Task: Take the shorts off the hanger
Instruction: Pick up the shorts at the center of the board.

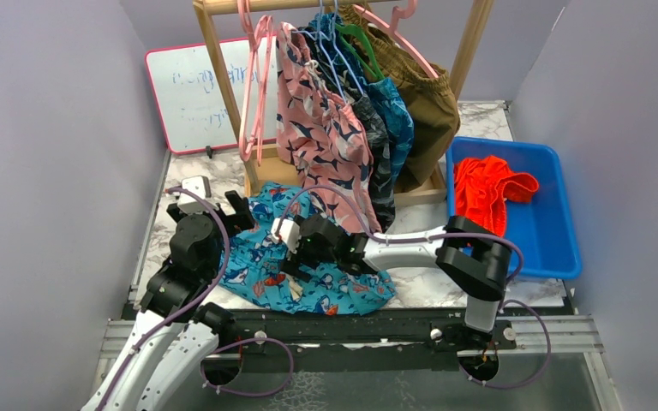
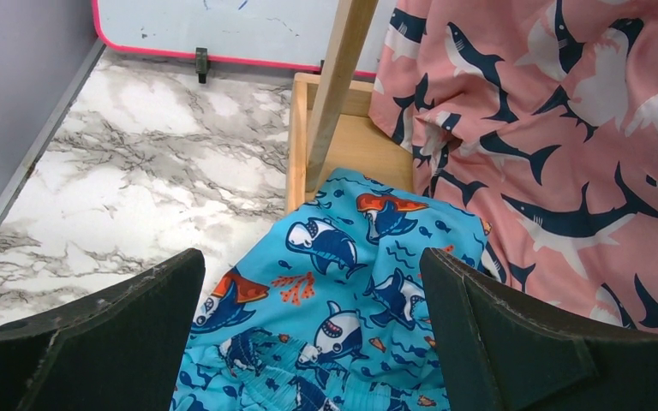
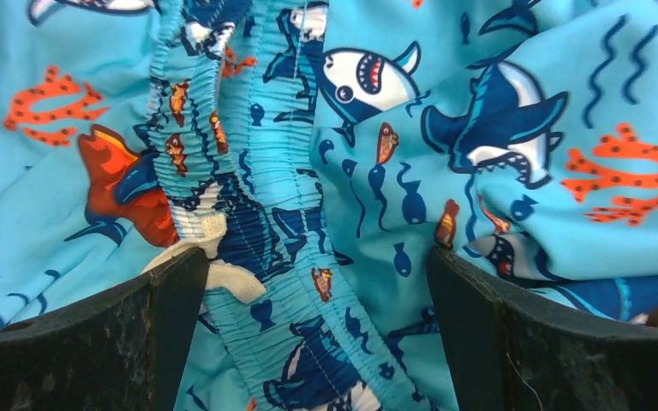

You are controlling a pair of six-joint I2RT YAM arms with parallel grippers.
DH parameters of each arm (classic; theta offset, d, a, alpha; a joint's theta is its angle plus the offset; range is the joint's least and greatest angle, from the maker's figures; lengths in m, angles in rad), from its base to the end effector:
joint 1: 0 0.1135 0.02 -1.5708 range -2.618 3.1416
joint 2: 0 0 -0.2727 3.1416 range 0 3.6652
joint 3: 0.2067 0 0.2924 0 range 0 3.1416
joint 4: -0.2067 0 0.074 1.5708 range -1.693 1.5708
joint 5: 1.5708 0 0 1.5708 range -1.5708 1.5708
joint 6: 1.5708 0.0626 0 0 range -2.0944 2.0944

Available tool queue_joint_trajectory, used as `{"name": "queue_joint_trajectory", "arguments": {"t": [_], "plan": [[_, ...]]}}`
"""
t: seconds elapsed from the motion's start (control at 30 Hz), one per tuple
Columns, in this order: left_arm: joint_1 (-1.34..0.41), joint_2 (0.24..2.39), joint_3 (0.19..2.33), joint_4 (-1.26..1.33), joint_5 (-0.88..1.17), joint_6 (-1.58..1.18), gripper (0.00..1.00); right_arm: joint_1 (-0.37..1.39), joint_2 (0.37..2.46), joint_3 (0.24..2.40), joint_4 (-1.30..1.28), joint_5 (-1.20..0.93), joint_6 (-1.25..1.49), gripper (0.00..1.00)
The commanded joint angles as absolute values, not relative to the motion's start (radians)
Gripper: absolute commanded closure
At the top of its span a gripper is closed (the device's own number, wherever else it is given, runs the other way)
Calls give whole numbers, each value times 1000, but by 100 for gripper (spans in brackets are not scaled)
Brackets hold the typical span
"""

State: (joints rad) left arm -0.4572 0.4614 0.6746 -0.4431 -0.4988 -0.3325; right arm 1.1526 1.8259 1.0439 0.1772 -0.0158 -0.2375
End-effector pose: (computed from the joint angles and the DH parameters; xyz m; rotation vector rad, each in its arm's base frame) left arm 0.1643 -0.0475 0.3247 -0.2421 1.7573 -0.1216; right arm 0.1804 0.4084 0.1406 -1.4328 1.7039 0.5315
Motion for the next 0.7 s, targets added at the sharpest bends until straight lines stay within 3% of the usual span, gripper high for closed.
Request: {"name": "queue_joint_trajectory", "arguments": {"t": [0.0,0.17,0.27,0.4,0.53,0.67], "plan": [[-448,474,669,-420,-477,-325,1,1155,1913,1066,231,38,-210,1],[-439,484,669,-416,-465,-324,1,1154,1931,1010,220,-56,-200,0],[-434,485,667,-412,-454,-322,1,1155,1941,996,158,-92,-207,8],[-430,487,667,-411,-447,-320,1,1154,1911,955,137,-144,-203,28],[-428,487,666,-410,-444,-321,1,1154,1838,912,174,-177,-190,55],[-426,489,666,-410,-441,-321,1,1155,1807,961,96,-179,-210,97]]}}
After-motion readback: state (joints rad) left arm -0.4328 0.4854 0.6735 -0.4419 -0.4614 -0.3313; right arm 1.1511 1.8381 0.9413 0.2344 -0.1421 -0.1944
